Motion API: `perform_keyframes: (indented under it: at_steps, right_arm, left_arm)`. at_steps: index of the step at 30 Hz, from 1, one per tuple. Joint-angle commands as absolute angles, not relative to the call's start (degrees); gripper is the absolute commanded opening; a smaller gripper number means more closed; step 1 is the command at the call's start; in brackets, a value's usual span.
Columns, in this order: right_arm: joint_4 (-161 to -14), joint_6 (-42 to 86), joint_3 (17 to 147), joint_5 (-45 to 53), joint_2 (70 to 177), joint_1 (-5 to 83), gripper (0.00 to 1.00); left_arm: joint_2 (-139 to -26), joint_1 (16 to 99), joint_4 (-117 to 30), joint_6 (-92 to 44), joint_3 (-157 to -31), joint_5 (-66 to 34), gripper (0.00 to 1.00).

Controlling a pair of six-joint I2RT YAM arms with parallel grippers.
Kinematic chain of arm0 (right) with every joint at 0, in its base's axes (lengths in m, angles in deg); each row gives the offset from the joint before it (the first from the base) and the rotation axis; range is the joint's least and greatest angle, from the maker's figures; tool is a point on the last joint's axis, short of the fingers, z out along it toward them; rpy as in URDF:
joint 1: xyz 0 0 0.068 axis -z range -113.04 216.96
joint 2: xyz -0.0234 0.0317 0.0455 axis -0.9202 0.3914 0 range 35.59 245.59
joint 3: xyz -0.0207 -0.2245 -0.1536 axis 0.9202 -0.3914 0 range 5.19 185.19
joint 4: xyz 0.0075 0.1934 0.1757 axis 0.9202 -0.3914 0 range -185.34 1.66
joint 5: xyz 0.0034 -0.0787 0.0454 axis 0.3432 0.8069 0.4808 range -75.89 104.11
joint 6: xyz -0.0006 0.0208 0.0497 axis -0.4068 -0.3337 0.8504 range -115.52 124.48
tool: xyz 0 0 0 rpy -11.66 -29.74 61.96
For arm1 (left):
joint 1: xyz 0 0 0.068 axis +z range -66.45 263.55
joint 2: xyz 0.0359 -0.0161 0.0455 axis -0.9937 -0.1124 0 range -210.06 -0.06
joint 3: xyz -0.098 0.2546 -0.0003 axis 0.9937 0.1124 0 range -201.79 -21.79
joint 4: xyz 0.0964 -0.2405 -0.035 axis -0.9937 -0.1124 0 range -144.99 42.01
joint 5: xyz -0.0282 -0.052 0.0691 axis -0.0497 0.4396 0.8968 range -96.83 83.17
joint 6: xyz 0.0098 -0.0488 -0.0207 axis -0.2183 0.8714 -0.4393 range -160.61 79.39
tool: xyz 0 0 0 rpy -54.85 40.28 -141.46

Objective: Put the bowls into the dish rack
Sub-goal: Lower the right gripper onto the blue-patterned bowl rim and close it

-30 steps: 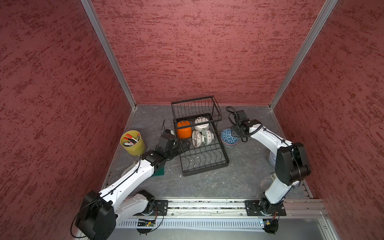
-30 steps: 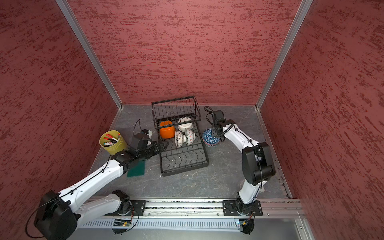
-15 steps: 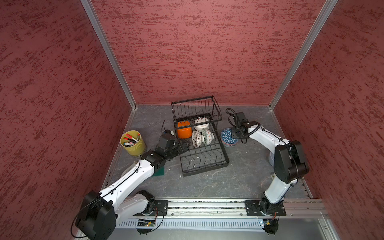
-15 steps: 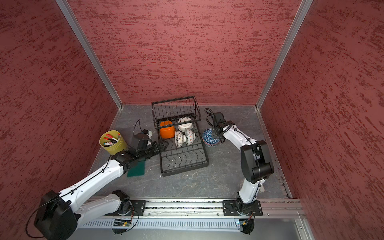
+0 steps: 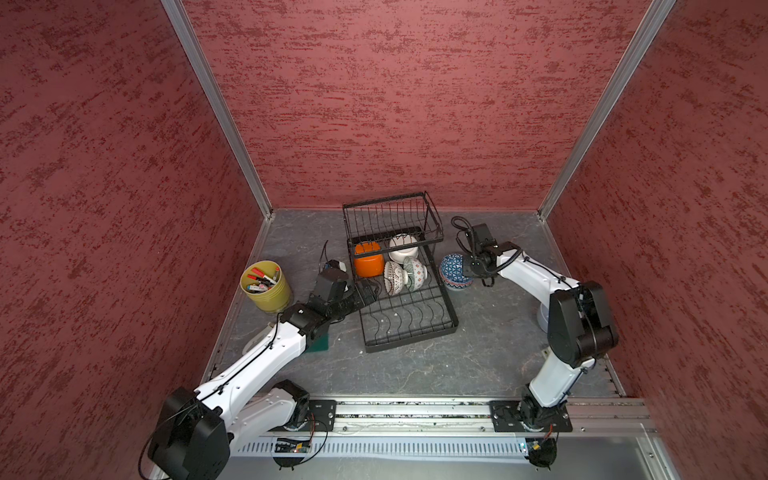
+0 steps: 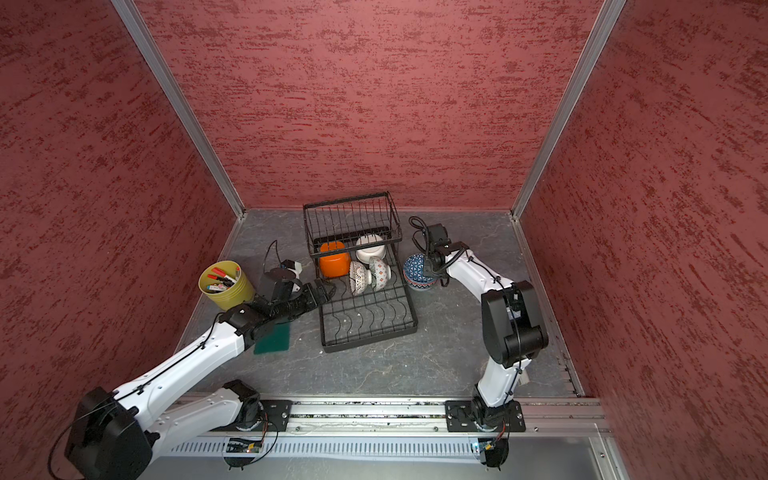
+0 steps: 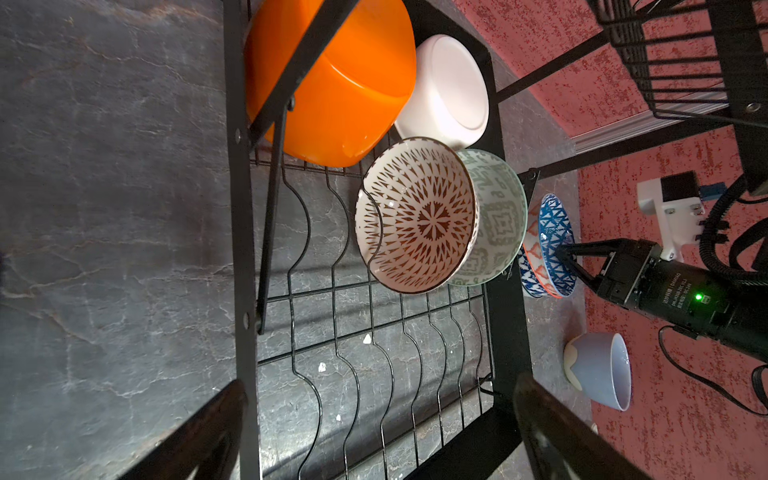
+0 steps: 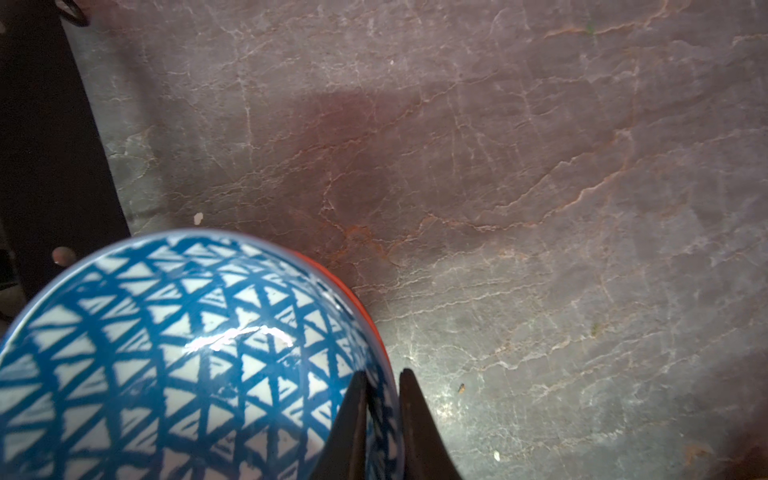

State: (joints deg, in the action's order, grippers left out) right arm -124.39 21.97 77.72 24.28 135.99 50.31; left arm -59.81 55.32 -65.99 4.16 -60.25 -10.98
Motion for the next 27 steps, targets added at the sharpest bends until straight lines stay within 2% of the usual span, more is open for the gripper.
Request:
perform_keyframes:
  at_steps: [1,27]
  right_arm:
    - [-123.0,21.9,77.3,23.8,135.1,50.5,0.14]
    - [-121.8,22.1,77.3,22.3,132.8,50.6,0.06]
  left_arm:
    - [-59.2,55.7,-65.8,4.4,-60.9,-10.5,1.0]
    - [-59.5,56.0,-66.8,4.5,-61.8,-10.3,1.0]
